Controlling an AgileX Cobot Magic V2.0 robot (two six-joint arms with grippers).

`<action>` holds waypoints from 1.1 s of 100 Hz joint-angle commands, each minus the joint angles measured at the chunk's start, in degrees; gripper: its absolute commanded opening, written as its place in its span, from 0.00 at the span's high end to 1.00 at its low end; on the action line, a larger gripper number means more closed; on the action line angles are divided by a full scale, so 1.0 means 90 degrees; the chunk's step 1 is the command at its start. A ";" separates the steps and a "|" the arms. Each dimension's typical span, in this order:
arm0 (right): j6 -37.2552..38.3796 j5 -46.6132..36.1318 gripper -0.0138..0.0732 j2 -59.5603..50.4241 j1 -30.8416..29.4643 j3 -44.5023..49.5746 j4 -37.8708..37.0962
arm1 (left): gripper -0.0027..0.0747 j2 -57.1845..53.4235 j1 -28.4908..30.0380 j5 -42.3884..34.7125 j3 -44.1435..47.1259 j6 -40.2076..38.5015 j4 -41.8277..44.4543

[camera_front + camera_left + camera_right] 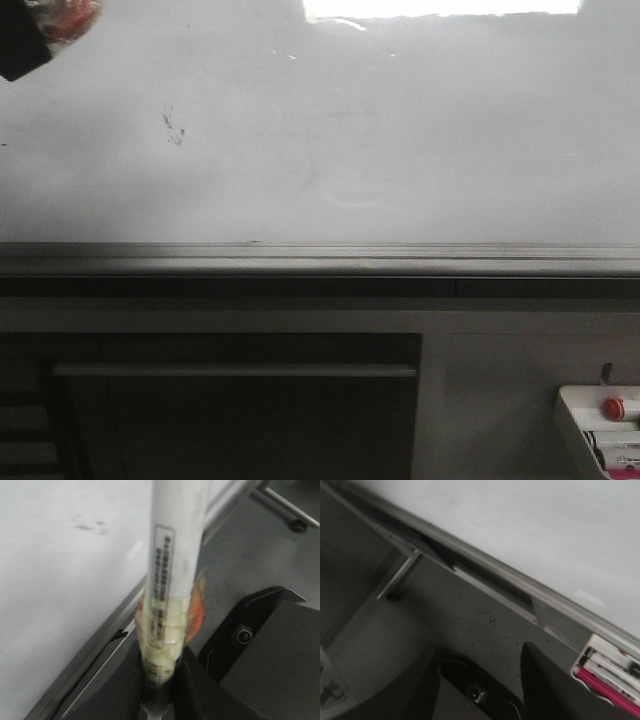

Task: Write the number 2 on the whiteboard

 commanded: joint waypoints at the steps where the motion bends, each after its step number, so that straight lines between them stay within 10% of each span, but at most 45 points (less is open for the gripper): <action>1: -0.0648 0.0243 0.47 0.0406 0.0415 -0.0551 0.0412 | 0.99 0.0068 -0.0494 0.0154 -0.0280 0.0364 -0.0237; 23: -0.2405 0.0222 0.47 0.1252 0.1740 -0.1211 0.0412 | 0.99 0.0572 -0.1527 0.0073 -0.0409 0.1166 -0.0248; 110: -0.2653 -0.1428 0.47 0.1824 0.3133 -0.1401 0.0524 | 0.99 0.0696 -0.1942 -0.0870 -0.0409 0.1683 -0.0298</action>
